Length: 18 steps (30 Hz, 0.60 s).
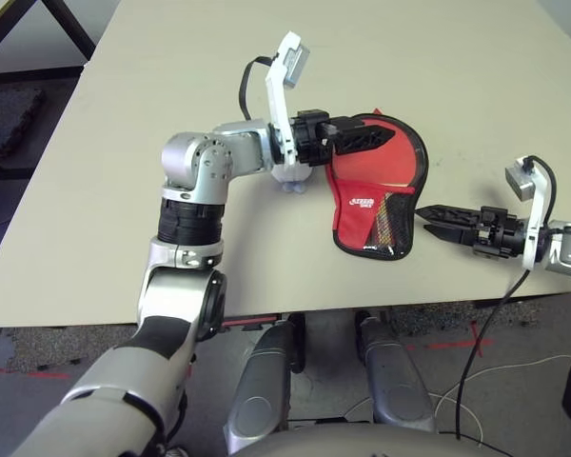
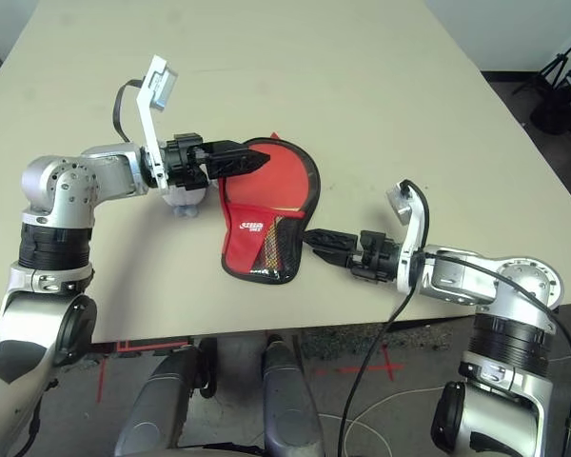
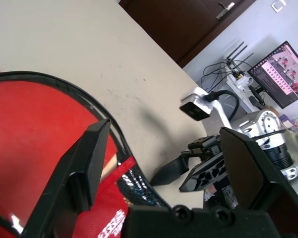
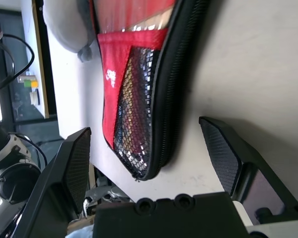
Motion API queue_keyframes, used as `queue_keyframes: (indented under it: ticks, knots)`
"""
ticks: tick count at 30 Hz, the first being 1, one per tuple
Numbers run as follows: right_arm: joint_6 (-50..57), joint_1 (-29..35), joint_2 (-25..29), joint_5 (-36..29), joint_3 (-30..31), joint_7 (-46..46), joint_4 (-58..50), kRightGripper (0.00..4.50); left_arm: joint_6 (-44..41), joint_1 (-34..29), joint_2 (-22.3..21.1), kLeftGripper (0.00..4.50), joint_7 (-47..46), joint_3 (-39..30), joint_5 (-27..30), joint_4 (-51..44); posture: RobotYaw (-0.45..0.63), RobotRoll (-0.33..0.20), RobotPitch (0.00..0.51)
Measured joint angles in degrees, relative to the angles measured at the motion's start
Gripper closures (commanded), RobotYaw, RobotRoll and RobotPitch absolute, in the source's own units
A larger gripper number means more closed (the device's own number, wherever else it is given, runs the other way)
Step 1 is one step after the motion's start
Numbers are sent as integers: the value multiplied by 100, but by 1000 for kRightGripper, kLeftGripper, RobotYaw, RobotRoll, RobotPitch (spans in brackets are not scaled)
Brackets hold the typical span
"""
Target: Store the ping-pong paddle in its case and zip it.
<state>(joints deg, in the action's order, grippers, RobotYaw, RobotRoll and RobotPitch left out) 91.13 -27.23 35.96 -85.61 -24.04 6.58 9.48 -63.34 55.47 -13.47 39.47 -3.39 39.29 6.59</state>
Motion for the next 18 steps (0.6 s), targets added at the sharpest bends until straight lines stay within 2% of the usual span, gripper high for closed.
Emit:
queue_keyframes:
  ticks: [18]
  knots:
    - [-14, -329, -750, 176, 317, 26, 250, 0, 1, -3, -67, 17, -105, -13, 132, 16, -8, 0, 253]
